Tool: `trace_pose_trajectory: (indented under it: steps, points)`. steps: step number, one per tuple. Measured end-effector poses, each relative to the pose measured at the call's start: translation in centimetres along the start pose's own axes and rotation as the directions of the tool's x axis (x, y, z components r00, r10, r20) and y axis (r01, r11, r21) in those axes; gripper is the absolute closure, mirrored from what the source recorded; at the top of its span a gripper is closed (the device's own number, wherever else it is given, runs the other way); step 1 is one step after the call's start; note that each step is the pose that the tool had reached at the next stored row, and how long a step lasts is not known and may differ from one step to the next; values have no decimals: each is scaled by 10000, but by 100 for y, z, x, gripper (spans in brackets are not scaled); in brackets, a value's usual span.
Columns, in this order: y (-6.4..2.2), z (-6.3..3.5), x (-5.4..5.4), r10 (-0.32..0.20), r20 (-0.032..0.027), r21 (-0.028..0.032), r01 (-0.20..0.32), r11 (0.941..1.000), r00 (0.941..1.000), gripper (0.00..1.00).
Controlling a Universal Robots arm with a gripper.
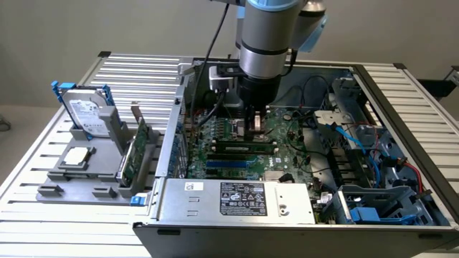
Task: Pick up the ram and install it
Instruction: 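Press down the ram until it locks into place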
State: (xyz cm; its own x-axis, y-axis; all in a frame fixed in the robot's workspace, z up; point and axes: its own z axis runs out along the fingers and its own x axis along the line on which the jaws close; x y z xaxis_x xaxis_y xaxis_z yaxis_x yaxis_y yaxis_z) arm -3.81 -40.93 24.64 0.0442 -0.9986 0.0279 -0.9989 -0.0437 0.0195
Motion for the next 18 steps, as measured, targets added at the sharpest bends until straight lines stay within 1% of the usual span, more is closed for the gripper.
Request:
trace_pose_trajectory:
  steps: [6,9,12,14,16,18]
  points:
    - [-2,55,-8,155,8,-131,-155,9998,9999,89]
    - [5,75,-11,212,11,-211,-211,9996,9998,89]
    - [29,84,-15,239,13,-321,-238,9992,9997,89]
    - [53,89,-19,250,15,-383,-249,9990,9997,89]
    - [79,99,-22,259,17,-432,-258,9987,9997,89]
    - [96,117,-23,266,18,-457,-265,9986,9996,89]
